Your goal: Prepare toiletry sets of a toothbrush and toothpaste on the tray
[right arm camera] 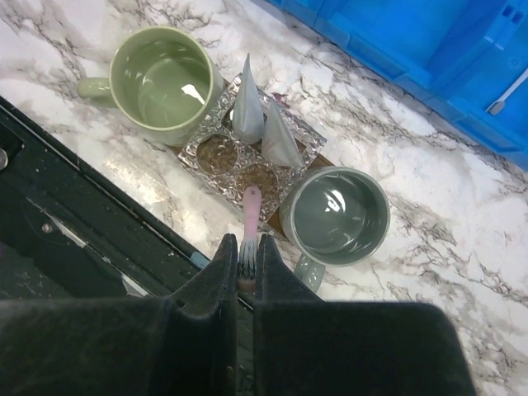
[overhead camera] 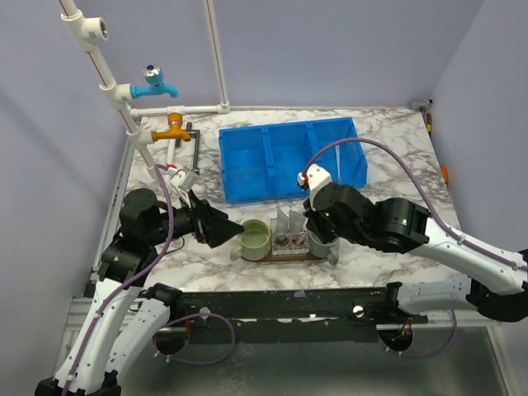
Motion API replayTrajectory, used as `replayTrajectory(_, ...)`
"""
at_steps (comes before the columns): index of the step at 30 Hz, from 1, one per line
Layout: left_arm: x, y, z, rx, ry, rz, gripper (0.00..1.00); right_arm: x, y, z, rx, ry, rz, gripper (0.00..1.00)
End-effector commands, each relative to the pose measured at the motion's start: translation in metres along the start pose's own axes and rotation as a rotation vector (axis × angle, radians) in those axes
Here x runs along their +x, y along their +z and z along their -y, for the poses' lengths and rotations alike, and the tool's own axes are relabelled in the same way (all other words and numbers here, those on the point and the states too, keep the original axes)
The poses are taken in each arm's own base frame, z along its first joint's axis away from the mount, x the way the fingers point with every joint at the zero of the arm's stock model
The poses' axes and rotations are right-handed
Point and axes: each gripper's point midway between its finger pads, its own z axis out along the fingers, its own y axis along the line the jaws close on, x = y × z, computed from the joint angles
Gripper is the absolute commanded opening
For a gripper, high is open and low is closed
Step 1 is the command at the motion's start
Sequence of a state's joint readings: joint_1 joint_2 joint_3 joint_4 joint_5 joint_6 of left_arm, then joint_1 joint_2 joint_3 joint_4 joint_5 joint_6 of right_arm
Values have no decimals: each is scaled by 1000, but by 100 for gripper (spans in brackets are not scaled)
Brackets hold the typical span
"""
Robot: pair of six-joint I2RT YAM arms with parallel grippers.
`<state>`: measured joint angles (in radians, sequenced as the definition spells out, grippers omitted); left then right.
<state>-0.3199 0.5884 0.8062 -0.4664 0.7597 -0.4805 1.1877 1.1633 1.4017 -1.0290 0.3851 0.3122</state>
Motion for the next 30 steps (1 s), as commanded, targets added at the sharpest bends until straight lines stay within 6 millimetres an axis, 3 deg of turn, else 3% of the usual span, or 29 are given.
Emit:
replayTrajectory(1, 6, 0, 0, 17, 6, -20, 90, 2, 5, 0, 15, 24, 33, 0)
replayTrajectory(30, 7, 1, -2, 13, -4, -28, 90, 27, 44, 9, 71, 173, 182, 0)
